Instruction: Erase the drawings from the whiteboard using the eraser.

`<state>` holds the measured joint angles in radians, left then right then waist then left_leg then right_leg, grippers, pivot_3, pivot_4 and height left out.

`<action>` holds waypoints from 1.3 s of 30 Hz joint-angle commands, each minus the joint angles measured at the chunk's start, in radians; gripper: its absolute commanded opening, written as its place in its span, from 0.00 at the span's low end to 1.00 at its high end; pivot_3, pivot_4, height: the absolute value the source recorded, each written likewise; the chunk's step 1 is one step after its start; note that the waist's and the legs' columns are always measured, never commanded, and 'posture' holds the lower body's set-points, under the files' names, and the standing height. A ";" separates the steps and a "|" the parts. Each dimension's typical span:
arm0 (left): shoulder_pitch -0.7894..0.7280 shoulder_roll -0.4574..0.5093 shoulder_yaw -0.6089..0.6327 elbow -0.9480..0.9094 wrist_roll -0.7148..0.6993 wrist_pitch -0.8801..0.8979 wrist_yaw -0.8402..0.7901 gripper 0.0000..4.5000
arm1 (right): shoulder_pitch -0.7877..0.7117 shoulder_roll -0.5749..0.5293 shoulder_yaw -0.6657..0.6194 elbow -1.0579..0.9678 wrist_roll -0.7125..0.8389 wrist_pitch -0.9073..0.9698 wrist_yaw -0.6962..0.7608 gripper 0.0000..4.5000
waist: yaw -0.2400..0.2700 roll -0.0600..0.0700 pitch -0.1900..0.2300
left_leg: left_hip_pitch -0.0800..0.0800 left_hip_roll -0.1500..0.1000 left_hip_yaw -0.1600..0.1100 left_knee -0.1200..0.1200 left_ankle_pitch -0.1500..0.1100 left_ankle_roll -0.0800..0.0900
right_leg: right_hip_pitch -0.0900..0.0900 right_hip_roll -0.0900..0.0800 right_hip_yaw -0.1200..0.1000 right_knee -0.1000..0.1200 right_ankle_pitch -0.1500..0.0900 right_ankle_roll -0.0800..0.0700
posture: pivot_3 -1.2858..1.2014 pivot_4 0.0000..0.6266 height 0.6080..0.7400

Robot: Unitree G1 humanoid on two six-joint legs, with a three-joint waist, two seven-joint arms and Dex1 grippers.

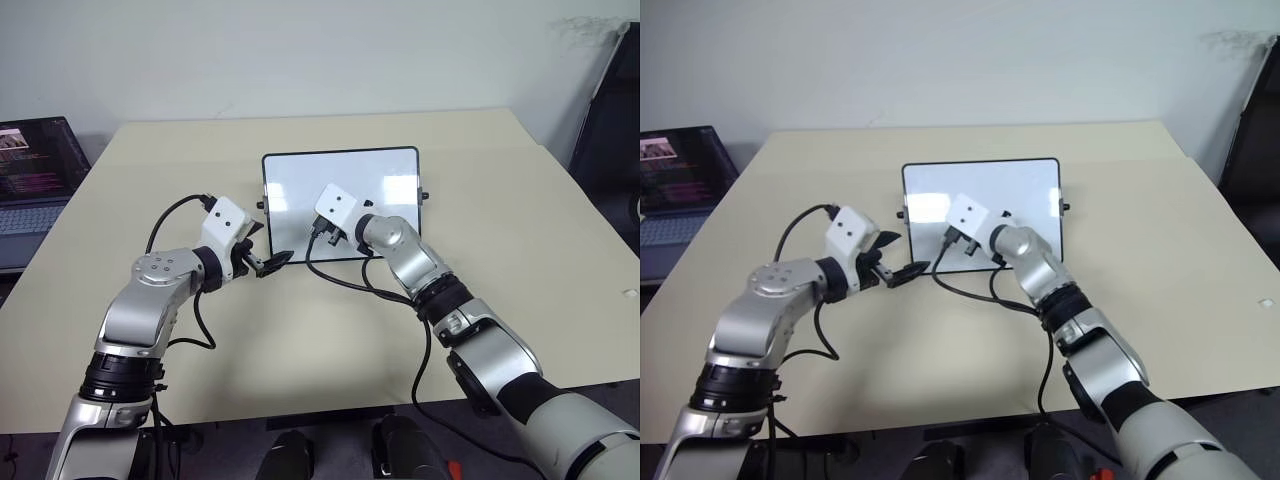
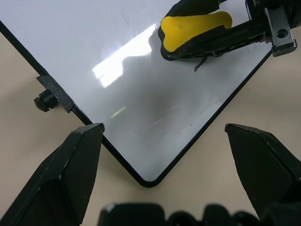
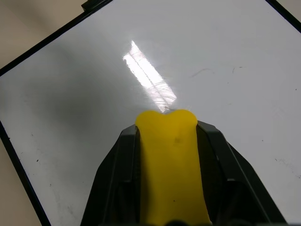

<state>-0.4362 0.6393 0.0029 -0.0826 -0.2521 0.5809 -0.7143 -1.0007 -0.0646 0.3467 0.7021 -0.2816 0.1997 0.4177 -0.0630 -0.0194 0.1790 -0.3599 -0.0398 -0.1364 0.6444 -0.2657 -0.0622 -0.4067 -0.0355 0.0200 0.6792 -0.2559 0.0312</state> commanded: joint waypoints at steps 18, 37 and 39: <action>-0.037 -0.014 0.014 0.022 -0.011 -0.005 -0.007 1.00 | 0.183 -0.187 -0.077 -0.393 0.045 0.181 0.067 0.28 | 0.025 0.000 0.000 | -0.003 0.000 -0.002 0.000 0.000 0.000 | 0.000 -0.001 -0.002 -0.003 -0.002 0.003 | 0.52 0.24 1.00; 0.140 -0.044 0.099 -0.072 -0.062 -0.016 0.050 1.00 | 0.717 -0.321 -0.193 -0.947 0.197 0.038 0.116 0.28 | 0.031 -0.001 0.002 | -0.008 0.002 0.000 -0.015 -0.001 -0.001 | -0.004 -0.006 -0.001 -0.020 -0.001 0.002 | 0.52 0.24 1.00; 0.148 -0.044 0.099 -0.083 -0.062 -0.019 0.053 1.00 | 0.745 -0.313 -0.192 -0.955 0.175 0.002 0.074 0.28 | 0.030 -0.002 0.002 | -0.007 0.002 0.000 -0.015 -0.002 -0.001 | -0.003 -0.005 -0.001 -0.019 -0.001 0.002 | 0.52 0.24 1.00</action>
<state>-0.2857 0.5888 0.0750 -0.1156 -0.3063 0.5811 -0.6652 -0.2571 -0.3818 0.1550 -0.1978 -0.0936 0.2523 0.5247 -0.0326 -0.0209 0.1813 -0.3666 -0.0373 -0.1363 0.6297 -0.2672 -0.0632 -0.4098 -0.0398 0.0189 0.6600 -0.2567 0.0327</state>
